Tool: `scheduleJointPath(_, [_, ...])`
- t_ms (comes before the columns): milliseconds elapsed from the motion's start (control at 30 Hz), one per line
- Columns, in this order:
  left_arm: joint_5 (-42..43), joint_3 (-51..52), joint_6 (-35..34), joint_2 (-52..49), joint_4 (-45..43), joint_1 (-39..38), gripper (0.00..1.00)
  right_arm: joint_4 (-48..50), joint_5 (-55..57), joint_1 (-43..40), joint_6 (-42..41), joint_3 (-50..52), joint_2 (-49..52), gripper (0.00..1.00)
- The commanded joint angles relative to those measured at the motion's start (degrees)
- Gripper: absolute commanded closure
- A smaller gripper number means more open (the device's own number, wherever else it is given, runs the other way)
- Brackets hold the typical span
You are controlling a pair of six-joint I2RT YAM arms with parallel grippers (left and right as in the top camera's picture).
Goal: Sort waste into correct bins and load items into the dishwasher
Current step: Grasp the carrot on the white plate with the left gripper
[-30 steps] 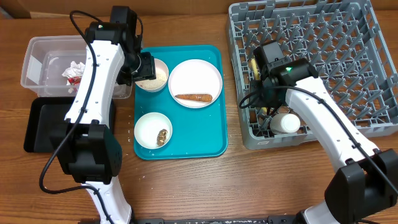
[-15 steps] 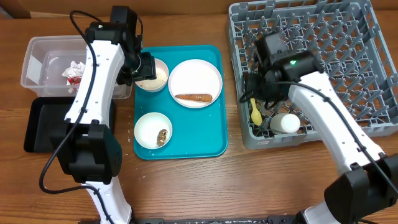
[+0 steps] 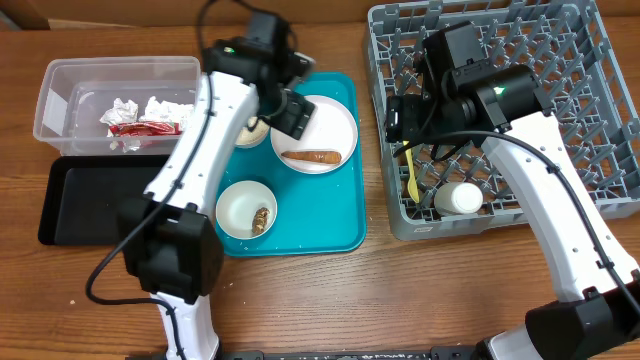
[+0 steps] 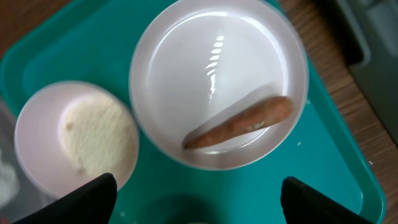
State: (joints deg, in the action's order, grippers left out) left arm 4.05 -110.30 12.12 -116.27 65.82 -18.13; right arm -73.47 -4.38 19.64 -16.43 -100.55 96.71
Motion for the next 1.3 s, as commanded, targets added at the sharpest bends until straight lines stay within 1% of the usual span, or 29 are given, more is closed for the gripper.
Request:
scheduleJointPath(0, [0.39,-0.85,13.68,-2.71,-0.98,-3.28,0.14,-0.9,2.19,0.15,0.39,-1.14,-0.81,0.12])
scheduleJointPath(100, [0.42,-0.85,19.91,-6.03,-0.92,-4.79,0.14,-2.32,4.42,0.15,0.39,-1.14,-0.81,0.11])
scheduleJointPath(167, [0.46,-0.85,22.77,-8.33,-0.87,-5.03,0.14,-2.73,5.03,0.15,0.39,-1.14,-0.81,0.1])
scheduleJointPath(233, [0.44,-0.85,24.09,-10.27,-0.85,-5.14,0.14,-2.86,4.98,0.15,0.39,-1.14,-0.81,0.1])
scheduleJointPath(400, [0.44,-0.85,24.15,-14.62,-1.92,-5.14,0.16,-2.99,5.01,0.15,0.39,-1.14,-0.81,0.08])
scheduleJointPath(533, [0.48,-0.85,24.11,-15.72,-2.05,-5.16,0.16,-2.95,5.03,0.15,0.39,-1.14,-0.81,0.05])
scheduleJointPath(667, [0.98,-0.83,24.11,-16.96,-2.95,-5.16,0.16,-2.95,5.42,0.15,0.39,-1.14,-0.81,0.05])
scheduleJointPath(933, [1.9,-0.7,23.91,-18.43,-3.34,-5.16,0.2,-2.97,5.84,0.15,0.39,-1.14,-0.81,0.05])
scheduleJointPath(1000, [1.9,-0.5,23.87,-18.47,-3.82,-5.14,0.24,-3.02,5.84,0.15,0.39,-1.14,-0.81,0.05])
scheduleJointPath(1067, [1.7,-0.46,23.12,-18.47,-4.79,-5.16,0.35,-3.15,5.81,0.15,0.39,-1.14,-0.81,0.05])
scheduleJointPath(1133, [1.73,-0.46,22.18,-18.47,-5.57,-5.14,0.43,-3.28,5.81,0.15,0.39,-1.14,-0.81,0.05])
scheduleJointPath(1233, [1.75,-0.46,21.05,-18.47,-6.54,-5.14,0.6,-3.45,5.81,0.15,0.39,-1.14,-0.81,0.05])
scheduleJointPath(1267, [1.9,-0.46,20.79,-18.47,-6.6,-5.14,0.64,-3.5,5.81,0.15,0.39,-1.14,-0.81,0.04])
